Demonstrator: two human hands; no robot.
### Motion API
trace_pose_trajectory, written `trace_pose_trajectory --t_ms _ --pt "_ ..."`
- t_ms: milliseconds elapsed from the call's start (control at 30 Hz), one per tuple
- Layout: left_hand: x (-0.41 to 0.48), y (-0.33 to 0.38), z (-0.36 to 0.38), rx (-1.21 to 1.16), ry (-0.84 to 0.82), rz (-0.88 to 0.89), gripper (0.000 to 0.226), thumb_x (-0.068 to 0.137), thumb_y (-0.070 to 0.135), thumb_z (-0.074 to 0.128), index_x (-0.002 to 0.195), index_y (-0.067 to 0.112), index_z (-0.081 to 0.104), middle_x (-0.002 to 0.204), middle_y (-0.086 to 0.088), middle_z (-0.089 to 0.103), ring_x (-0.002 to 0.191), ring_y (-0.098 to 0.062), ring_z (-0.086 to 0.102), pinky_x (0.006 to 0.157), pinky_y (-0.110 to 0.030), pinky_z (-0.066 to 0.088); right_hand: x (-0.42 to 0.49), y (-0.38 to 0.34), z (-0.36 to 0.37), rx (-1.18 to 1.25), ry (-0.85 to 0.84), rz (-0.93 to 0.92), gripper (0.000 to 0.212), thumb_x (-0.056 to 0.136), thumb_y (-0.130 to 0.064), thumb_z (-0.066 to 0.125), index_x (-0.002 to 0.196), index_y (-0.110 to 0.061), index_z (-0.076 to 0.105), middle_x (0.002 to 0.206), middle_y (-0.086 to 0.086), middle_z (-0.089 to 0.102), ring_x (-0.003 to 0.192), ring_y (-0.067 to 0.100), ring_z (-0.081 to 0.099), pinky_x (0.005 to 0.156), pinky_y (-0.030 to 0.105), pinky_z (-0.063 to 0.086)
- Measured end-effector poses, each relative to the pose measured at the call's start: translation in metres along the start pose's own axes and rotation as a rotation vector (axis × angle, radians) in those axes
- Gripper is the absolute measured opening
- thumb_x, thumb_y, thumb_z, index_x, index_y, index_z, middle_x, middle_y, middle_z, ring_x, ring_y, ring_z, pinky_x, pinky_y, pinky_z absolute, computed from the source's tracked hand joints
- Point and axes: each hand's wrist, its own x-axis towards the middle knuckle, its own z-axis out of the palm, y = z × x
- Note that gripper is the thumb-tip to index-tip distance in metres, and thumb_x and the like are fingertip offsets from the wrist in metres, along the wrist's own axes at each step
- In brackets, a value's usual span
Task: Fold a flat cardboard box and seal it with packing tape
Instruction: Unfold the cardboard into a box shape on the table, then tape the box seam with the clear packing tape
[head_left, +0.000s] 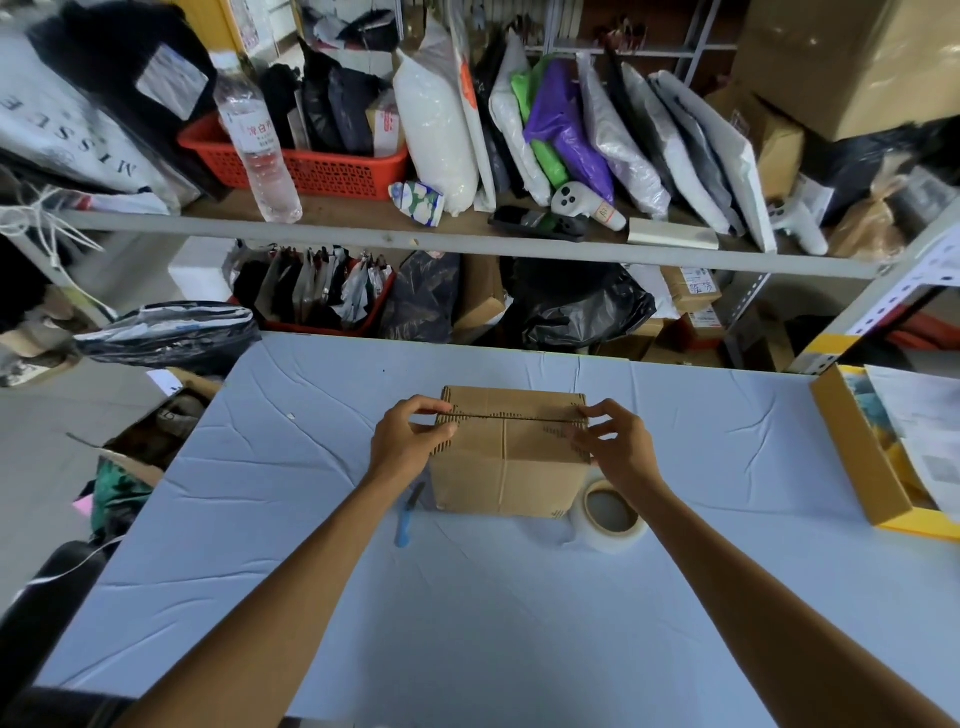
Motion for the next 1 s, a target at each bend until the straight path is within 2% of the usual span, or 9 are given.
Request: trace_pose_trajectory --t_ms 100,200,400,500,567,700,833,900,1000 --pt "0.001 0.004 -0.004 -0.014 -0.027 0.005 0.019 0.080 0.021 0.074 0.098 0.026 0.068 0.109 0.006 0.068 0.080 -0.003 0.067 0.065 -0.011 0.048 0.001 -0.003 -0.003 0.051 0.005 0.008 0.025 0.080 -0.018 0.076 0.102 -0.020 0.065 0.096 0.008 0.067 0.073 0.023 0.067 0.064 0.042 0.059" --pt "0.003 0.010 -0.008 0.000 -0.041 0.005 0.025 0.080 0.020 0.074 0.101 0.031 0.066 0.114 0.007 0.064 0.086 -0.003 0.063 0.056 -0.004 0.046 0.002 -0.006 -0.008 0.107 -0.022 0.010 0.033 0.079 -0.019 0.078 0.110 -0.020 0.066 0.100 0.011 0.067 0.080 0.026 0.068 0.072 0.050 0.059" --pt "0.002 0.016 -0.012 -0.019 -0.078 0.034 0.042 0.080 0.021 0.074 0.116 0.037 0.060 0.122 0.005 0.058 0.096 -0.006 0.059 0.062 -0.007 0.043 -0.002 -0.005 -0.019 0.125 -0.122 -0.046 0.053 0.081 -0.032 0.074 0.131 -0.032 0.055 0.103 0.003 0.067 0.087 0.019 0.069 0.071 0.035 0.058" --pt "0.001 0.017 -0.014 -0.036 -0.073 0.023 0.045 0.079 0.022 0.075 0.117 0.038 0.058 0.125 0.004 0.057 0.103 -0.011 0.058 0.070 -0.016 0.047 -0.004 0.004 -0.016 0.275 -0.080 0.033 0.052 0.089 -0.041 0.061 0.137 -0.025 0.047 0.106 0.008 0.064 0.091 0.023 0.067 0.070 0.033 0.054" --pt "-0.001 0.017 -0.016 -0.042 -0.081 0.010 0.047 0.078 0.023 0.076 0.119 0.037 0.058 0.125 0.005 0.057 0.107 -0.013 0.057 0.076 -0.022 0.049 -0.006 0.014 -0.013 0.294 -0.035 0.090 0.042 0.094 -0.034 0.055 0.131 -0.014 0.050 0.105 0.013 0.064 0.087 0.024 0.066 0.067 0.031 0.052" --pt "-0.006 0.016 -0.017 -0.076 -0.072 0.004 0.047 0.077 0.019 0.077 0.117 0.035 0.059 0.124 0.004 0.059 0.109 -0.016 0.058 0.088 -0.033 0.052 -0.012 0.048 -0.008 0.003 0.037 0.222 0.024 0.088 0.000 0.054 0.111 -0.002 0.060 0.094 0.016 0.068 0.080 0.029 0.067 0.074 0.043 0.058" --pt "-0.013 0.010 -0.014 -0.090 -0.059 -0.008 0.049 0.075 0.018 0.079 0.118 0.032 0.059 0.122 0.005 0.060 0.108 -0.014 0.058 0.088 -0.032 0.052 -0.029 0.079 0.000 -0.481 -0.054 0.204 0.024 0.078 -0.009 0.059 0.100 -0.015 0.064 0.100 0.007 0.069 0.093 0.030 0.062 0.071 0.031 0.048" --pt "-0.016 0.006 -0.011 -0.089 -0.046 -0.011 0.049 0.074 0.017 0.079 0.117 0.029 0.059 0.122 0.004 0.061 0.108 -0.012 0.057 0.087 -0.030 0.051 -0.038 0.096 0.003 -0.573 -0.166 0.142 0.039 0.070 -0.005 0.066 0.108 -0.015 0.064 0.112 0.005 0.065 0.100 0.024 0.059 0.071 0.026 0.043" --pt "-0.021 0.001 -0.006 -0.094 -0.032 -0.022 0.047 0.074 0.017 0.079 0.113 0.032 0.058 0.118 0.007 0.061 0.106 -0.009 0.056 0.081 -0.021 0.050 -0.044 0.114 0.004 -0.846 -0.325 0.018 0.060 0.072 -0.016 0.078 0.128 -0.012 0.056 0.133 0.006 0.056 0.122 0.028 0.050 0.087 0.032 0.044"
